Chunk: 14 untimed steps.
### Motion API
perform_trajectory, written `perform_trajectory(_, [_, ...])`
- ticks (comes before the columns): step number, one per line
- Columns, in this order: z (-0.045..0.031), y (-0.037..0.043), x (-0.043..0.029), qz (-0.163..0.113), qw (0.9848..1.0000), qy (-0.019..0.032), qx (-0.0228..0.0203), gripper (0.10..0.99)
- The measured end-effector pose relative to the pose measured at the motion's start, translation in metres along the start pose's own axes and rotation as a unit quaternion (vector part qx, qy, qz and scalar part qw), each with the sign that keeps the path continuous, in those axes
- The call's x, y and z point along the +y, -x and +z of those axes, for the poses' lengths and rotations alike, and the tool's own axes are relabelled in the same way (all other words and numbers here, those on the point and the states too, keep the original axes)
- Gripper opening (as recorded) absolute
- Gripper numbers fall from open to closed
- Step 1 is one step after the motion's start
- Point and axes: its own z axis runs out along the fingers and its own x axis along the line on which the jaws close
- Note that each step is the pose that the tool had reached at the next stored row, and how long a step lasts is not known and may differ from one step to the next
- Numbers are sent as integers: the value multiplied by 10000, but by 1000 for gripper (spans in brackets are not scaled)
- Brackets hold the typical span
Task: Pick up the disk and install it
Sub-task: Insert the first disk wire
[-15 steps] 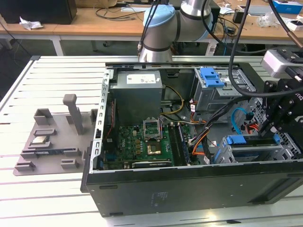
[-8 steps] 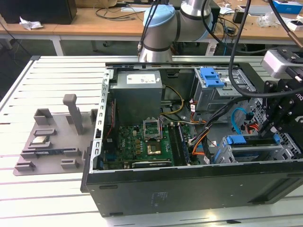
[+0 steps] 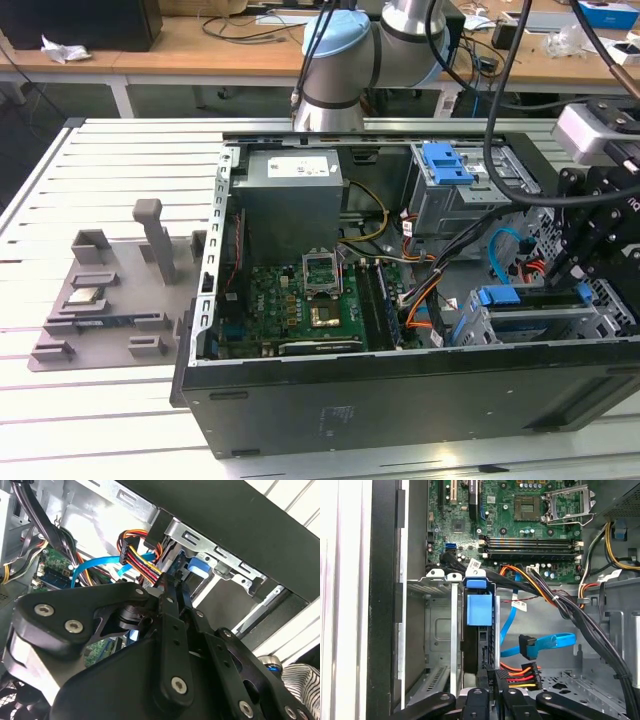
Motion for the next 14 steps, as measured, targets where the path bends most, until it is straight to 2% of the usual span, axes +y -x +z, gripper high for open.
perform_trajectory(14, [15,-11,-1,0,10000,-1,1,169])
